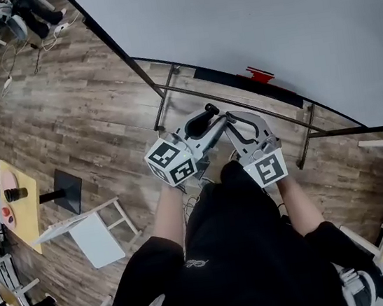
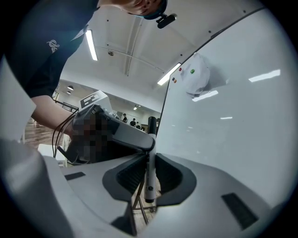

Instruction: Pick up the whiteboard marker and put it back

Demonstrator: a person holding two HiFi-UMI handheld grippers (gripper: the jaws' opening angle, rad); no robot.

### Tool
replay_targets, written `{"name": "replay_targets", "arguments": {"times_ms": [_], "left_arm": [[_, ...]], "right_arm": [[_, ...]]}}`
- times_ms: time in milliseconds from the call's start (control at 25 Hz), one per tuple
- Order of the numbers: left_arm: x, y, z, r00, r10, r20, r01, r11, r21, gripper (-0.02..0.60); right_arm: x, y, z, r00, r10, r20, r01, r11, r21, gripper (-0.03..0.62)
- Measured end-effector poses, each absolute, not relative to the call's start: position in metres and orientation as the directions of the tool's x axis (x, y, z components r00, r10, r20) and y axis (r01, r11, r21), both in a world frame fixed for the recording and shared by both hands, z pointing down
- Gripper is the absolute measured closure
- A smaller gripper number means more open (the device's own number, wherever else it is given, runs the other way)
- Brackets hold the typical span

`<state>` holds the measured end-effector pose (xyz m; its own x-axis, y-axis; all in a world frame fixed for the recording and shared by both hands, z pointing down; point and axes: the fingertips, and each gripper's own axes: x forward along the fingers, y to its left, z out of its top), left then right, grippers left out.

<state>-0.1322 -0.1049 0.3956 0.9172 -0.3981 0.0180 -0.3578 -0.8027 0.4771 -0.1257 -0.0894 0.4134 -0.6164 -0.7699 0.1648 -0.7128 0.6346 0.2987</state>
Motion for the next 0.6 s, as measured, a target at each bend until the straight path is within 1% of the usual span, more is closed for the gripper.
{"name": "replay_targets", "arguments": {"times_ms": [80, 160, 200, 400, 600], "left_arm": [[-0.124, -0.113, 0.397, 0.917, -0.397, 0.026, -0.362, -0.806, 0.468, 0.466], [-0.116, -0.119, 0.398, 0.917, -0.398, 0.033, -0.368, -0.811, 0.455, 0.510], [-0.113, -0.121, 0.398, 0.916, -0.400, 0.038, -0.374, -0.813, 0.446, 0.515], [-0.098, -0.135, 0.406, 0.911, -0.404, 0.084, -0.402, -0.824, 0.399, 0.515], [-0.097, -0.154, 0.422, 0.888, -0.433, 0.154, -0.460, -0.826, 0.327, 0.517]], "right_arm": [[-0.121, -0.096, 0.414, -0.613, -0.773, 0.163, -0.719, 0.632, 0.289, 0.540], [-0.115, -0.103, 0.415, -0.610, -0.777, 0.155, -0.727, 0.627, 0.281, 0.540], [-0.112, -0.106, 0.416, -0.609, -0.778, 0.153, -0.729, 0.626, 0.276, 0.540], [-0.099, -0.123, 0.422, -0.595, -0.790, 0.150, -0.761, 0.613, 0.213, 0.539], [-0.088, -0.132, 0.436, -0.557, -0.812, 0.175, -0.798, 0.582, 0.158, 0.534]]}}
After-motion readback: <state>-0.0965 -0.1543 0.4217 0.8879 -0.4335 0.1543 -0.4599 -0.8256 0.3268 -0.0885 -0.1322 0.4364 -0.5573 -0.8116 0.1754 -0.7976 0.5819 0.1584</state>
